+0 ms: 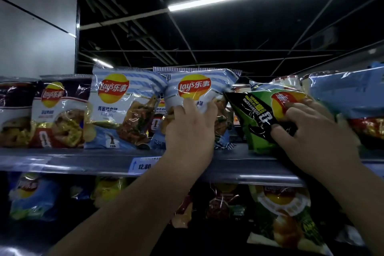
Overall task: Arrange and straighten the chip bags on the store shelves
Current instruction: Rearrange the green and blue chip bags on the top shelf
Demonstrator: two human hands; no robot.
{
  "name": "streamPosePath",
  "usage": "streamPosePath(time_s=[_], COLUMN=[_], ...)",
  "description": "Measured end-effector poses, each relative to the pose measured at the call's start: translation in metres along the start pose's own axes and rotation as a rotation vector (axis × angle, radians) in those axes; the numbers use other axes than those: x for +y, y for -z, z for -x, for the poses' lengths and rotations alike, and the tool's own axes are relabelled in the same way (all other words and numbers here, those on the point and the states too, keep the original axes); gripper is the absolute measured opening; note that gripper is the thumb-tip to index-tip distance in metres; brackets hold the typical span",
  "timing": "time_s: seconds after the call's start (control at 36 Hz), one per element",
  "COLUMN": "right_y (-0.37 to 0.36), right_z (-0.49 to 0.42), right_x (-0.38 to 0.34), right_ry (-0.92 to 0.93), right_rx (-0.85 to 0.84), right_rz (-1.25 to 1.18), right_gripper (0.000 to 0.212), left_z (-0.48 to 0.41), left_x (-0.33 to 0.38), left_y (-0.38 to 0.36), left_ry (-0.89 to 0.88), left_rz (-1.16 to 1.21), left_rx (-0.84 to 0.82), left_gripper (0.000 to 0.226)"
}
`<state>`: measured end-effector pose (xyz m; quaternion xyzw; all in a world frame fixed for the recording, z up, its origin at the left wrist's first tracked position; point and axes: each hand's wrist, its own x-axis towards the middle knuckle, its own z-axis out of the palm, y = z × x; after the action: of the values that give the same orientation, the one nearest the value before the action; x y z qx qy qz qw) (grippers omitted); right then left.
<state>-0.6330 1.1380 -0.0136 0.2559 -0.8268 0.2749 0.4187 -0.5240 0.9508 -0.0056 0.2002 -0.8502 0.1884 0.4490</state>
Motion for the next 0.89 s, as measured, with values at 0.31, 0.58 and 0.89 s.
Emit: streamPosePath(time_s=[0.31, 0.58, 0.89], right_y=[-0.003, -0.003, 0.003], right_z=[0.000, 0.001, 0.002], right_x=[0.002, -0.001, -0.005], right_ry=[0.018, 0.017, 0.012], right_rx=[0.016, 0.000, -0.026], right_rz=[0.002, -0.009, 0.012], right_gripper=[0.034, 0.034, 0.035], left_z=[0.000, -0.009, -0.070], left_x=[-0.026, -0.041, -0.035], left_y=[-0.012, -0.016, -0.019], left_ry=[0.061, 0.095, 0.099], left_rz=[0.047, 0.144, 0.108], left_rx=[0.024, -0.067, -0.344], left_gripper=[0.072, 0.074, 0.071])
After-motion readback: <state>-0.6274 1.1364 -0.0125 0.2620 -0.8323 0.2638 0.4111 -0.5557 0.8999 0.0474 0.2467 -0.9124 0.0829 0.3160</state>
